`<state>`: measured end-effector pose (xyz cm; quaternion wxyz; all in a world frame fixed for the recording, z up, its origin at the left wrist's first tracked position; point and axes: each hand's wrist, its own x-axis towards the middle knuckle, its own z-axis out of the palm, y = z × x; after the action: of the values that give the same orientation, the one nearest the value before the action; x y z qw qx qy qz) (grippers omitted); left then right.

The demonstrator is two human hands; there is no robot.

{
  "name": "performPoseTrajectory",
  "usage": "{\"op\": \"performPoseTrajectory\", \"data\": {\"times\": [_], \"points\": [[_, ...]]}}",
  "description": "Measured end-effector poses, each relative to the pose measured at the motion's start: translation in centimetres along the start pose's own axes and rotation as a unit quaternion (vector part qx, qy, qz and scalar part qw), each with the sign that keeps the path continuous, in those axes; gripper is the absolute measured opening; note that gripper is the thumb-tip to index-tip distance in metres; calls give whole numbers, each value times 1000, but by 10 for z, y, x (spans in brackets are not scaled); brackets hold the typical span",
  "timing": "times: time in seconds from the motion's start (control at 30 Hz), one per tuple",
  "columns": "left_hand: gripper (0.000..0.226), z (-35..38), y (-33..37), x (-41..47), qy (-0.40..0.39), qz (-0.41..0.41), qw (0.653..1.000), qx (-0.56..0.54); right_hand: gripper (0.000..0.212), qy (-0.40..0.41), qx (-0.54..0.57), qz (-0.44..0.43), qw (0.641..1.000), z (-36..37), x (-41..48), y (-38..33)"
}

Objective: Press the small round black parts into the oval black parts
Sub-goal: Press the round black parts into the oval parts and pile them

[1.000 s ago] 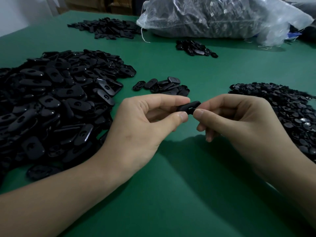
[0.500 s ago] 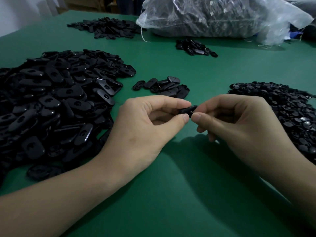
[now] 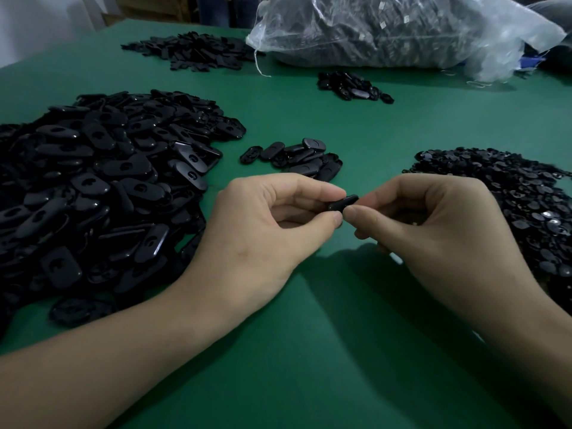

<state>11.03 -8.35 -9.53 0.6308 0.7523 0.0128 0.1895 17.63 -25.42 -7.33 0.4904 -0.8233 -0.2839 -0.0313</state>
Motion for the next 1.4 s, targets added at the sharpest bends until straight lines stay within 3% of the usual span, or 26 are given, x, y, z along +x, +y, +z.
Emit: {"op": "performPoseTrajectory", "data": {"times": [0.27,0.4,0.47,0.8,1.0,1.4], "points": [[22,0,-1,1,-6,1,1000,3,14,26,-54,-21,998,4,-3,-2],[23,-1,-2,2,-17,2,1000,-14,43,3,91,54,994,-1,1,1],[24,-1,-3,3,-25,1,999,-26,48,-16,139,83,987,-3,4,4],[19,-1,0,3,-36,-4,999,-29,32,-72,224,98,967,-2,5,5],[22,-2,2,2,3,23,999,-41,24,-122,370,157,907,6,1,4],[15,-1,-1,0,12,64,998,-15,19,-136,465,196,853,10,1,6]]}}
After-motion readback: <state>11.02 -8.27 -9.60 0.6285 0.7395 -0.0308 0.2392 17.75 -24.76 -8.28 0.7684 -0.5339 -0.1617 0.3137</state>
